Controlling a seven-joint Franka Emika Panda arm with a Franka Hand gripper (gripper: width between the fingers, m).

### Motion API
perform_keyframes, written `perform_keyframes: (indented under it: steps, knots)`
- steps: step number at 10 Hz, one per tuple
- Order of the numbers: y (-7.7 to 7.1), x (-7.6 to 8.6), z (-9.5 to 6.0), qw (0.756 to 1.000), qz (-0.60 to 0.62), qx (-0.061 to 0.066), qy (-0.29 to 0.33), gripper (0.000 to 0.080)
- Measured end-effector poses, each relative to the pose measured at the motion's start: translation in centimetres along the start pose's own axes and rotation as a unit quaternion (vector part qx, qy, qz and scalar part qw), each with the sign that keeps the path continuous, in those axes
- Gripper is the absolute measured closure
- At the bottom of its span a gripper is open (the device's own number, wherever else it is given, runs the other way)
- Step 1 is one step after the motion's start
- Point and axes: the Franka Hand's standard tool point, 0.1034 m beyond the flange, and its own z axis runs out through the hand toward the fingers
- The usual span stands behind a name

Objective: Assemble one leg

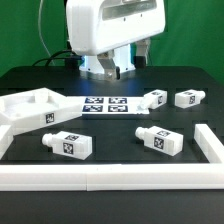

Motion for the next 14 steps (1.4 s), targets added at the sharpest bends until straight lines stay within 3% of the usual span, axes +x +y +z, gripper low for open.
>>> perform_keyframes:
  steps: [5, 6, 8, 10, 11, 14]
  knots:
    - [-0.1, 0.2, 0.2, 1.000, 0.007, -0.003, 0.001, 0.0150]
    - [-1.0, 1.0, 1.0, 1.000, 0.021, -0.017, 0.011, 0.0150]
    - [-2.8, 1.7, 3.3, 1.000, 0.009, -0.022, 0.015, 0.0150]
    - [-4.0, 3.1, 6.8, 0.999, 0.014, -0.034, 0.032, 0.0150]
    - [-4.1, 3.3, 7.6, 0.998, 0.013, -0.039, 0.037, 0.0150]
    - [-3.9, 3.2, 7.5, 0.998, 0.014, -0.039, 0.037, 0.0150]
